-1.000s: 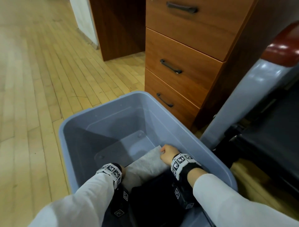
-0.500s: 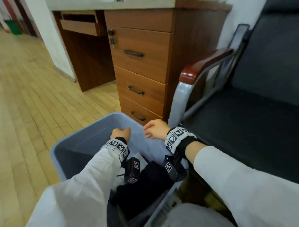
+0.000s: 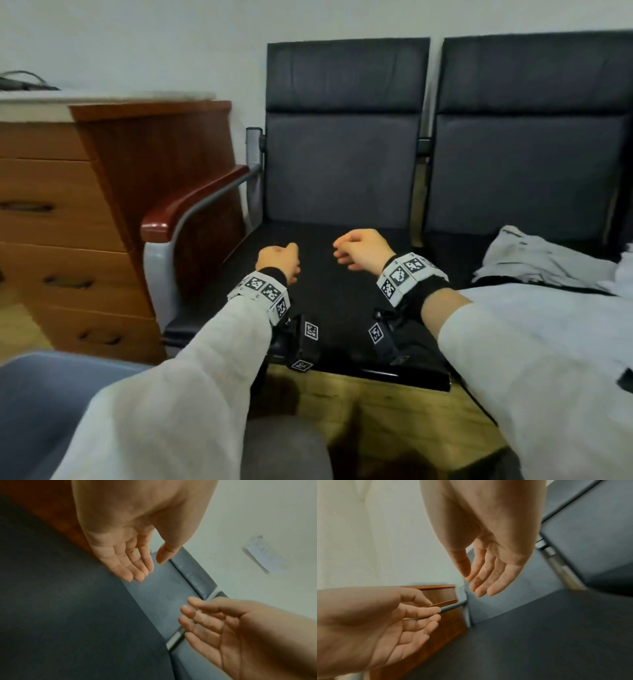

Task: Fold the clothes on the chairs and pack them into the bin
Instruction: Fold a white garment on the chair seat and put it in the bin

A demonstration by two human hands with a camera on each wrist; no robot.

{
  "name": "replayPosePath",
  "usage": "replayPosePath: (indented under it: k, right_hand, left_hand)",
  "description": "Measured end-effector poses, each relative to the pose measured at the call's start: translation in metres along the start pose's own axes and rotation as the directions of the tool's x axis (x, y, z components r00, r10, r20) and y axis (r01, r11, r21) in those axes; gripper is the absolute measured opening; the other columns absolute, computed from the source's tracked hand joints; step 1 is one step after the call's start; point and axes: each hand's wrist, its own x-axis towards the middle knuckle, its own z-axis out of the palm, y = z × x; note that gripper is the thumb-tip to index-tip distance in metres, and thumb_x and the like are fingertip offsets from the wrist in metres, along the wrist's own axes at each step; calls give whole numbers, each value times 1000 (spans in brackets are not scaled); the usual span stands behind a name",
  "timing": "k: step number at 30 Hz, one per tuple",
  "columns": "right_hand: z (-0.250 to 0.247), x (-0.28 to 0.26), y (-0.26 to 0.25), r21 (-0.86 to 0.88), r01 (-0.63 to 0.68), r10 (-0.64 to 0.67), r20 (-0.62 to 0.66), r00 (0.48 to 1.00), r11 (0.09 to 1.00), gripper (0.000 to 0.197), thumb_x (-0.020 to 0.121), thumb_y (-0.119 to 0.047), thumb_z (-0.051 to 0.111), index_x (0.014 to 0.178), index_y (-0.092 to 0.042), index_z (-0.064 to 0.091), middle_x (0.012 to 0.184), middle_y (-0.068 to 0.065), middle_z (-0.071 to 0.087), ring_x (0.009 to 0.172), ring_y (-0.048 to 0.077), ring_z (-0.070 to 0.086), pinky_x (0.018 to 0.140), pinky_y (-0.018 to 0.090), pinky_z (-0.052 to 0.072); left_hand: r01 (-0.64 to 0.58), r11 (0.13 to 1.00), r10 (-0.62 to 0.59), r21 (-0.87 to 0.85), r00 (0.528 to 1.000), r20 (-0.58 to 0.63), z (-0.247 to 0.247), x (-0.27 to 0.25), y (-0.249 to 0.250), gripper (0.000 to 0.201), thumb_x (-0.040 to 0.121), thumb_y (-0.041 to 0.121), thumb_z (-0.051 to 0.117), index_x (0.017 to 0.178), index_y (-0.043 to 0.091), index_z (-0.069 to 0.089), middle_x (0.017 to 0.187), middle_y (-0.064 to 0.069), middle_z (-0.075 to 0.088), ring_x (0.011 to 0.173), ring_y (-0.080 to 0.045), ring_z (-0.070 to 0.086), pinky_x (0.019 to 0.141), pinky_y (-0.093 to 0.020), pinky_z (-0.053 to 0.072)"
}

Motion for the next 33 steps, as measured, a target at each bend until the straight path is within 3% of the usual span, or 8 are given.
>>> replayPosePath:
  k: [4, 7, 11, 19, 24, 27, 31, 33]
  right_hand:
    - [-82, -5, 66, 58, -176, 185, -273, 944, 983, 19, 89, -12, 54, 75, -20, 64, 79, 2, 67, 69, 13, 62, 61, 26, 50]
    - [-132, -7, 105, -26, -309, 283, -336, 899, 951, 12, 87, -11, 55, 78, -8, 63, 98, 13, 70, 89, 29, 66, 78, 34, 54]
    - [-177, -26, 112, -431, -426, 322, -295, 900, 795, 31, 91, -9, 51, 120, -4, 61, 125, 16, 60, 118, 31, 56, 93, 30, 46]
    - [-185, -35, 131, -819, -444, 388, -301, 871, 362, 59, 80, -43, 68, 133, -24, 52, 141, 5, 47, 133, 33, 38, 111, 44, 31]
    - [-205, -42, 118, -676, -349, 177, -312, 934, 650, 13, 90, -35, 55, 80, -27, 55, 96, 2, 63, 105, 27, 57, 96, 36, 41]
    - [-203, -44, 103, -356, -190, -21, -511, 859, 915, 5, 89, -25, 54, 86, -24, 51, 94, 1, 58, 95, 25, 54, 82, 33, 39]
    - [-187, -54, 80, -245, 148, -249, -459, 853, 958, 4, 86, -16, 61, 87, -19, 59, 84, -7, 59, 86, 18, 57, 73, 27, 41]
    - [-179, -53, 79, -225, 226, -290, -313, 904, 948, 12, 82, -16, 66, 82, -28, 62, 84, -7, 67, 87, 15, 63, 77, 28, 48]
  left_hand:
    - [88, 995, -78, -42, 976, 203, 88, -15, -5, 21, 90, 19, 50, 102, 5, 59, 72, -5, 56, 63, -15, 58, 52, -28, 47]
    - [160, 984, -131, -79, 948, 288, 122, -26, -12, 10, 93, 11, 48, 93, 3, 54, 79, -8, 55, 65, -15, 57, 58, -29, 50]
    - [196, 976, -159, -92, 937, 312, 138, -29, -31, 16, 95, 9, 46, 80, 5, 53, 75, -6, 51, 67, -16, 54, 66, -31, 50]
    - [24, 999, -29, 21, 966, 256, 148, -26, -51, 13, 88, 13, 53, 77, 15, 58, 85, -8, 62, 71, -16, 63, 66, -30, 56]
    - [-77, 990, 32, 117, 937, 348, 150, -45, -45, 9, 85, 12, 58, 90, 18, 62, 89, -6, 64, 72, -14, 61, 59, -25, 51]
    - [-191, 966, 79, 173, 858, 508, 152, -58, -41, 50, 83, 12, 68, 129, 16, 49, 116, -5, 58, 95, -17, 59, 69, -26, 52]
    - [-265, 960, 135, 93, 726, 675, 162, -76, -38, 100, 76, 25, 78, 151, 26, 13, 150, -1, 32, 133, -23, 41, 105, -40, 42]
    - [-334, 942, 245, -29, 629, 738, 172, -87, -35, 88, 77, 23, 77, 146, 28, 23, 142, 6, 43, 128, -13, 47, 103, -36, 46]
